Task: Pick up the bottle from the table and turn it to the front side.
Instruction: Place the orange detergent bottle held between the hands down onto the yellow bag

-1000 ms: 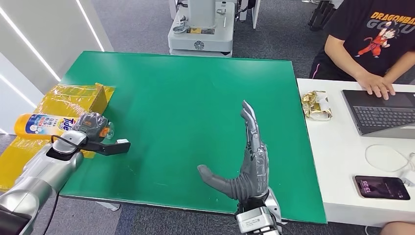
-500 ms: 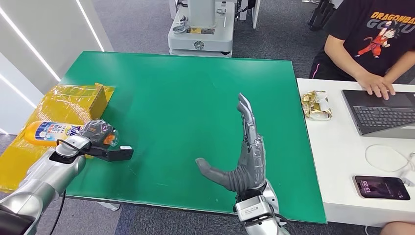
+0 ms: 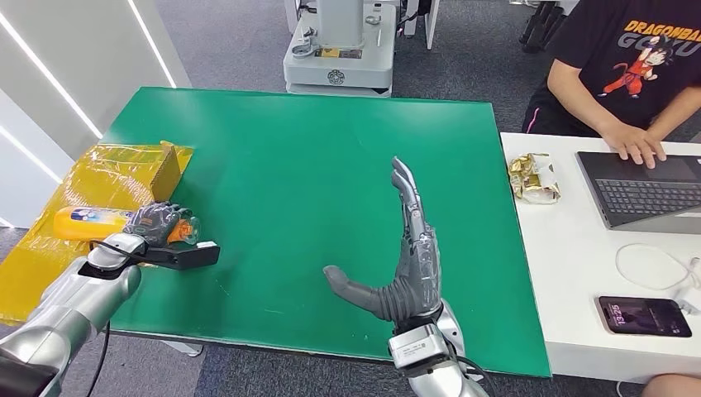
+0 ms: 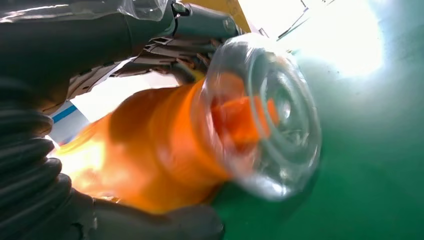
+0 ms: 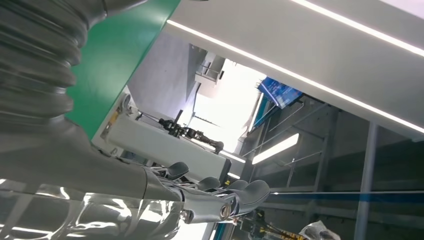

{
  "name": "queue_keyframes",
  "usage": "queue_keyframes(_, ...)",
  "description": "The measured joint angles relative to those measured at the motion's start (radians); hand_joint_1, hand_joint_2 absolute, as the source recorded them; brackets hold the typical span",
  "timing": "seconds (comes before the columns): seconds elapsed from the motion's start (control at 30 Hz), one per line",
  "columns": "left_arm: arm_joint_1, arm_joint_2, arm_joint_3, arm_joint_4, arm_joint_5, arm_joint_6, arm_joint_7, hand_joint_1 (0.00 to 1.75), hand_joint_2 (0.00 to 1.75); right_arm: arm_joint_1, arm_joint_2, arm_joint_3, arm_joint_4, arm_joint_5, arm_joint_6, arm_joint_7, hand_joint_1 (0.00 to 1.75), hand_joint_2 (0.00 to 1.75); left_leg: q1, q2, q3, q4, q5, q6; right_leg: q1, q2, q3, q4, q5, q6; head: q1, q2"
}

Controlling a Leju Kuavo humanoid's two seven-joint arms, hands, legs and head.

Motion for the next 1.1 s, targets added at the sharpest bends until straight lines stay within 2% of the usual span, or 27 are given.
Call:
queue_keyframes(0.4, -0.001, 0.000, 0.006, 0.004, 0.001, 0.007, 0.004, 0.00, 1.75, -0.005, 0.001, 0.000, 0.005, 0.000, 0.000, 0.000, 0.00, 1.75, 0.000, 0.000, 0.001, 0.000, 0.001, -0.002, 0.000, 0.000, 0.000, 0.002, 0.000, 0.000, 0.000, 0.000)
queue_keyframes(0.6, 0.020, 0.002, 0.024, 0.002, 0.022, 0.050, 0.016, 0.00, 1.75, -0.006, 0.001, 0.000, 0.007, 0.000, 0.003, -0.002, 0.00, 1.75, 0.000, 0.000, 0.001, 0.000, 0.001, -0.002, 0.000, 0.000, 0.000, 0.002, 0.000, 0.000, 0.000, 0.000)
queue_keyframes(0.77, 0.092, 0.013, 0.076, -0.057, 0.038, 0.106, 0.043, 0.00, 1.75, 0.000, 0.001, 0.000, 0.005, 0.007, 0.006, -0.005, 0.00, 1.75, 0.000, 0.001, 0.002, 0.000, 0.001, -0.002, 0.000, 0.001, 0.000, 0.002, 0.000, -0.001, 0.000, 0.000)
queue_keyframes(1.1, 0.302, 0.057, 0.231, -0.307, 0.027, 0.126, 0.058, 0.00, 1.75, 0.024, 0.001, -0.004, -0.019, 0.032, 0.004, 0.001, 0.00, 1.75, 0.000, 0.000, 0.001, -0.001, 0.001, -0.002, 0.000, 0.001, -0.001, 0.002, 0.000, -0.001, 0.000, 0.000)
